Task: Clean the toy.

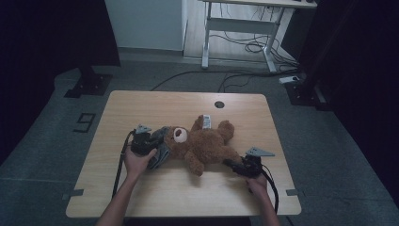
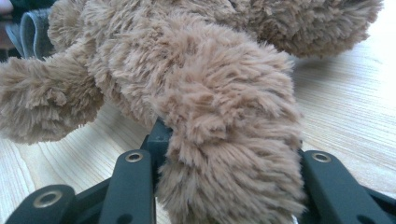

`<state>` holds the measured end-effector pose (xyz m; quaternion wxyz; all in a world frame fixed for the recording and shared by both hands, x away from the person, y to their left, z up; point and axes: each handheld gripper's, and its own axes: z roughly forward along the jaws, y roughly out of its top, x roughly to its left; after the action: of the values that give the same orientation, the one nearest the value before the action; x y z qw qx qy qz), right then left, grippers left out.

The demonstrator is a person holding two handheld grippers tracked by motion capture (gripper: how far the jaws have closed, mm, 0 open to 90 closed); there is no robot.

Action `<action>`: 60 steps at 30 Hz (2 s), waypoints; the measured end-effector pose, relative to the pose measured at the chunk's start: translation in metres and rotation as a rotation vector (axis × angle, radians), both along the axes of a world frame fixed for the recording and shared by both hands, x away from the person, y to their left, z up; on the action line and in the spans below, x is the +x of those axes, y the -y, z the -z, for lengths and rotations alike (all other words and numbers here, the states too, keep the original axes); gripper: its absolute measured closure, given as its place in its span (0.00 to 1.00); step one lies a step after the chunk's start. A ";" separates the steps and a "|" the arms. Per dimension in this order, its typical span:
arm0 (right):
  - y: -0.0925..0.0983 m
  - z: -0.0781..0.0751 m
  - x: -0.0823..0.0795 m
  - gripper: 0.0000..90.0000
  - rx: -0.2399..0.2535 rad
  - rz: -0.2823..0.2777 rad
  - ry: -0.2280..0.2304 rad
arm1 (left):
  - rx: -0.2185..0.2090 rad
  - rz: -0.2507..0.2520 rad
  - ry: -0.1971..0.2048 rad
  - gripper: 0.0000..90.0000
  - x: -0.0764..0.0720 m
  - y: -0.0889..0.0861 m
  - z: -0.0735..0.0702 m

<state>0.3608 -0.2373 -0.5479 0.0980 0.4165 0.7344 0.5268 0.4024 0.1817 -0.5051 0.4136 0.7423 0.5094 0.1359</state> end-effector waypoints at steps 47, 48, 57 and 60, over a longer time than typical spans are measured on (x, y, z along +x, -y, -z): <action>0.007 0.002 -0.001 0.62 -0.007 -0.020 -0.030 | 0.007 0.059 0.143 0.87 0.001 0.049 -0.056; 0.008 0.003 0.000 0.62 -0.004 -0.019 -0.034 | -0.008 0.049 0.121 0.87 0.003 0.043 -0.052; 0.007 0.003 0.000 0.62 -0.012 -0.024 -0.041 | -0.063 0.030 0.084 0.87 -0.003 0.021 -0.026; 0.008 0.003 -0.001 0.62 -0.015 -0.022 -0.041 | -0.080 0.015 0.048 0.87 -0.005 0.007 -0.017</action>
<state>0.3602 -0.2448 -0.5505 0.0804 0.4186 0.7446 0.5137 0.3979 0.1750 -0.4886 0.4560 0.7255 0.4989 0.1299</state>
